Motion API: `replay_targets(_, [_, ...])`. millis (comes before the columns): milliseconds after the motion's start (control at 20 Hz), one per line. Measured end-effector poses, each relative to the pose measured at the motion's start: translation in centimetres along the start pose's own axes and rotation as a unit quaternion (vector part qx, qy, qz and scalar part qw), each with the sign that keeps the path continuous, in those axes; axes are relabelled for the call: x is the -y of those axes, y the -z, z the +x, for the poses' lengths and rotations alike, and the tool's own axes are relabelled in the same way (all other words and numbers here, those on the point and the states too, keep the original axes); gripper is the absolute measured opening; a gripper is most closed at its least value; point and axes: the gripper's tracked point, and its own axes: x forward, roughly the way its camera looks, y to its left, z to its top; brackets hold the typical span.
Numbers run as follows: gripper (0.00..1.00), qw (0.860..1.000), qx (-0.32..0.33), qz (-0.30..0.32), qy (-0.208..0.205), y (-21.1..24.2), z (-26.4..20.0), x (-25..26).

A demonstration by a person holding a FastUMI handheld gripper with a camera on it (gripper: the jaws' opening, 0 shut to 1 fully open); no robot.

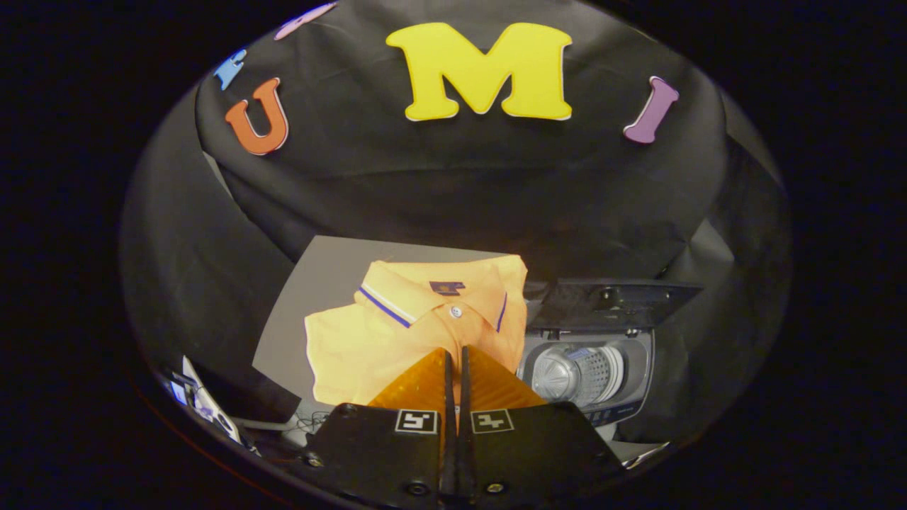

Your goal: Put the clothes into the washing machine and then close the washing machine lid.

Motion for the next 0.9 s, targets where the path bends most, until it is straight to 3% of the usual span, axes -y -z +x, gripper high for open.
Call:
replay_targets(300, [0.04, 0.998, 0.028, 0.053, 0.024, 1.2, -2.5, 4.1])
replay_targets(600, [0.04, 0.993, 0.036, 0.113, 0.01, 3.2, -3.8, 7.6])
replay_targets(900, [0.04, 0.992, 0.06, 0.111, 0.023, 2.7, -4.3, 15.2])
